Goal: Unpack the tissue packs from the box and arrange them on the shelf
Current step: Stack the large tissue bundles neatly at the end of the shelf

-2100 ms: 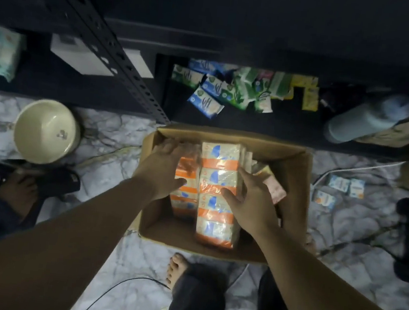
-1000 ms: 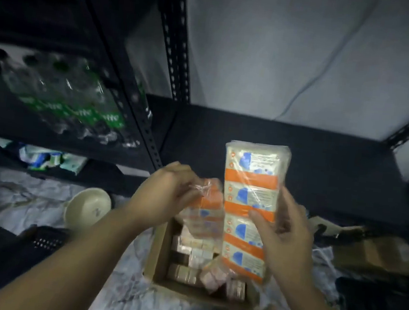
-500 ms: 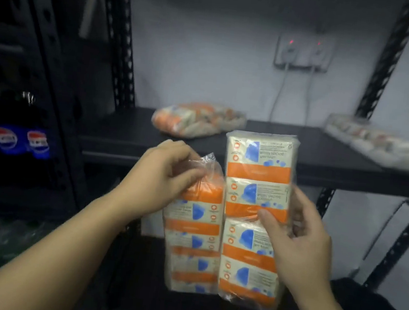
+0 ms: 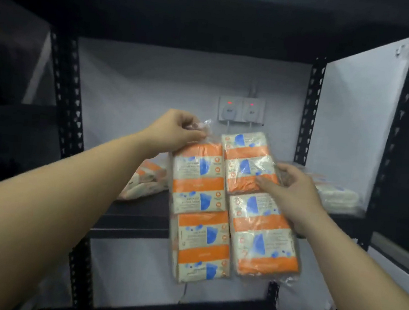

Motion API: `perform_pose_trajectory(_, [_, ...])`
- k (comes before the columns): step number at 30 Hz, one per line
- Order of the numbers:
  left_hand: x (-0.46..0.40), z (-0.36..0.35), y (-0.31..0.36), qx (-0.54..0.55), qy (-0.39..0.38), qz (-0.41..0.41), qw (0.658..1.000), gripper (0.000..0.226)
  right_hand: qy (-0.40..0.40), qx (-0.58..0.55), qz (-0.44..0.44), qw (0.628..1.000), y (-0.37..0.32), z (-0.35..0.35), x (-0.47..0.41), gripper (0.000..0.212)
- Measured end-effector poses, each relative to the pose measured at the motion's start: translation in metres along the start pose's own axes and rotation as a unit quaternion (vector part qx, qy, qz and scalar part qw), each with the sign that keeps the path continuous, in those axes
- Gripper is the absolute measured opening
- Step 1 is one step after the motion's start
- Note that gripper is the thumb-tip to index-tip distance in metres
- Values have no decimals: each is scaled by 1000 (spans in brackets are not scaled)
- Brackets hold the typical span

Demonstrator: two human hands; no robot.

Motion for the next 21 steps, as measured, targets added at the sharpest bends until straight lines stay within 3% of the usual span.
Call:
perform_pose_trajectory(6, [-62,-63,-45,-3,-28,59,998,17,-19,21,-44,999,23,-4,-60,46])
perform_pose_trajectory(10, [-83,-102,-81,-28,-54,107,992,13,-37,107,-48,992,39,-11,-82,28])
perform_pose_trajectory(14, [-86,-127,-109,-35,-80,161,983,19,-58,208,-56,975,45,-13,-93,46])
perform_pose_trajectory(17, [-85,-139,-120,-87,-99,146,981,23,-75,271,-60,958,43,-14,-96,60])
perform_pose_trajectory(21, [-83,-137,-118,-128,-91,95,983,32,-119,303,-61,943,40,-16,-94,48])
Point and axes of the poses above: each hand's wrist, its own x-axis away from the middle knuckle, its own z-axis out of the back of the hand, y = z × x, the point moved 6 cm from there along -x, towards the middle knuckle, and after that the axes turned 11 degrees about y, right-handed, at the moved point
